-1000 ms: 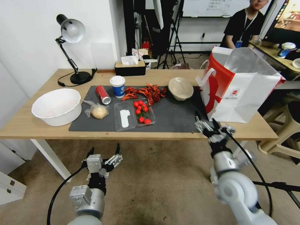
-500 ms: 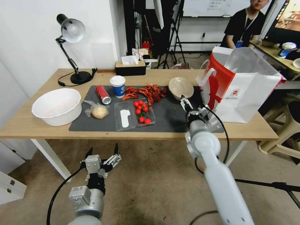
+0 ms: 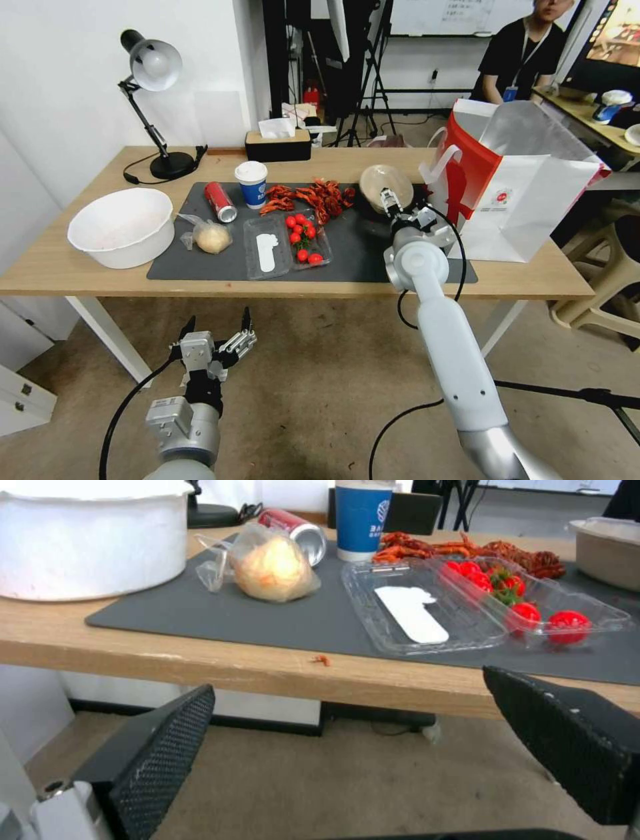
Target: Pick up the trash from the table and place it into the takeout bag.
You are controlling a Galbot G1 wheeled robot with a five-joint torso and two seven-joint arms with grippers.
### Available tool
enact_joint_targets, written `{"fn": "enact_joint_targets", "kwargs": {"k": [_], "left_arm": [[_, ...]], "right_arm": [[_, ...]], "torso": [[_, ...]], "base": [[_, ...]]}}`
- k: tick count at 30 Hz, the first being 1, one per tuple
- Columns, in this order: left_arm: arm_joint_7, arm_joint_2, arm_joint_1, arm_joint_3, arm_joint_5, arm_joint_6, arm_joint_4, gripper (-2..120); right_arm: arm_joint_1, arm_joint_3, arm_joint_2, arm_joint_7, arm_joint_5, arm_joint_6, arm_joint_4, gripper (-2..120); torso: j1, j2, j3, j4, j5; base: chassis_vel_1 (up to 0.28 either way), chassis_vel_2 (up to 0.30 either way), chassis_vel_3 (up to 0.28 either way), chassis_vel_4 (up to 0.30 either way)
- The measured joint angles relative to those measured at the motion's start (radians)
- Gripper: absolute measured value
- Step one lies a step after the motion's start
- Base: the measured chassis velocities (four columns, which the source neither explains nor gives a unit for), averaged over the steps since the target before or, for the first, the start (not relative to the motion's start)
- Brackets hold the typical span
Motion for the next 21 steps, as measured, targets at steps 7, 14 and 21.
{"fn": "enact_joint_targets", "kwargs": {"k": [7, 14, 21], "left_arm": [[-0.004, 0.001, -0.001, 0.001, -0.002, 0.000, 0.004, 100], [-0.008, 0.001, -0.001, 0.002, -0.003, -0.001, 0.006, 100], [-0.008, 0.003, -0.001, 0.003, -0.002, -0.003, 0.007, 100]], "right_arm": [[0.095, 0.006, 0.017, 0.022, 0.035, 0.000, -0.105, 69], [0.127, 0.023, 0.028, 0.051, 0.075, -0.005, -0.145, 43], [0.103, 0.033, 0.014, 0.043, 0.089, -0.021, -0.129, 21]], "torso": [[0.000, 0.000, 0.000, 0.0000, 0.0003], [0.000, 0.000, 0.000, 0.0000, 0.0002], [0.000, 0.000, 0.000, -0.0001, 0.0001]], "base": [[0.000, 0.000, 0.000, 0.000], [0.000, 0.000, 0.000, 0.000], [0.000, 0.000, 0.000, 0.000]]}}
